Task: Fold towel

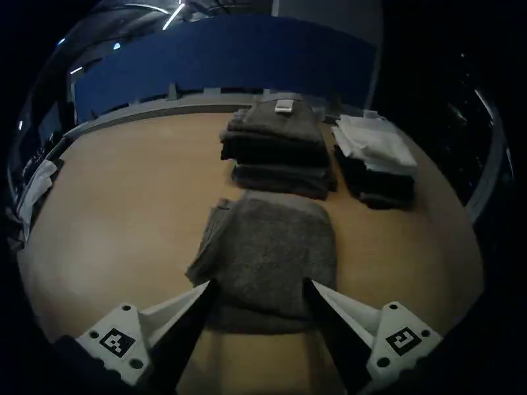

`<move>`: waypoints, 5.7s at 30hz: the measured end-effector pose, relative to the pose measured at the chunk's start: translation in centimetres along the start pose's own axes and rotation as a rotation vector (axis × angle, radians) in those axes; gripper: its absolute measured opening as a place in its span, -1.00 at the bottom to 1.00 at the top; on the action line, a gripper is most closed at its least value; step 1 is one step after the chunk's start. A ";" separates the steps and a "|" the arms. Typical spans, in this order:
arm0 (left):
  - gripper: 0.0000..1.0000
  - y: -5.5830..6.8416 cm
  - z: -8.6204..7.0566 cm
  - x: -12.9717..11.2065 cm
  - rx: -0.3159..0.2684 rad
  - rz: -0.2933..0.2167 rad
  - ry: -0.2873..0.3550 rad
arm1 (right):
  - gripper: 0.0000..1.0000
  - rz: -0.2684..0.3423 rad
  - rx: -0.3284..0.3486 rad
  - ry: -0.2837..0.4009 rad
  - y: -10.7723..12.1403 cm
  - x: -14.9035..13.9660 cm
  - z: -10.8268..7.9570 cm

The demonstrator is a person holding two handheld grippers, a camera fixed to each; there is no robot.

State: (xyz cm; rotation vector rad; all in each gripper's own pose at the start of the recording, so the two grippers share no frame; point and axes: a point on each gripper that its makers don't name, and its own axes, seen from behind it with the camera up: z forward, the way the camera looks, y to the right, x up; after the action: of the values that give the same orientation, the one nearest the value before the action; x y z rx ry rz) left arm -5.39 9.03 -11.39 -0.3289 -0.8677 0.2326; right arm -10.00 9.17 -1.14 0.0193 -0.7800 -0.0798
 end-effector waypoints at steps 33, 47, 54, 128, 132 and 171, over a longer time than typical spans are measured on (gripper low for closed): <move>0.70 -2.9 -0.2 5.2 0.074 -0.117 0.196 | 1.00 0.139 0.000 0.528 -5.4 12.3 -10.4; 0.70 -5.3 -3.4 12.5 0.147 -0.203 0.554 | 1.00 0.159 0.010 0.614 -7.5 13.7 -11.5; 0.70 -6.8 -4.3 13.6 0.185 -0.253 0.641 | 1.00 0.114 -0.005 0.622 -8.1 14.8 -12.0; 0.70 -13.5 0.9 8.3 0.352 -0.246 0.865 | 1.00 -0.032 0.007 0.590 -13.4 14.6 -9.8; 0.70 -13.6 0.8 8.3 0.352 -0.245 0.865 | 1.00 -0.022 0.010 0.602 -13.0 14.7 -9.9; 0.70 -13.6 0.7 8.1 0.353 -0.244 0.865 | 1.00 0.144 0.022 0.756 -7.8 10.3 -6.5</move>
State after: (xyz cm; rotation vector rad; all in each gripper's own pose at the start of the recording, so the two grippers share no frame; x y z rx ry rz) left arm 0.01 -0.70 -0.19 0.0256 -0.0004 0.0003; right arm 1.37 0.55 1.03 0.0122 -0.0256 0.0725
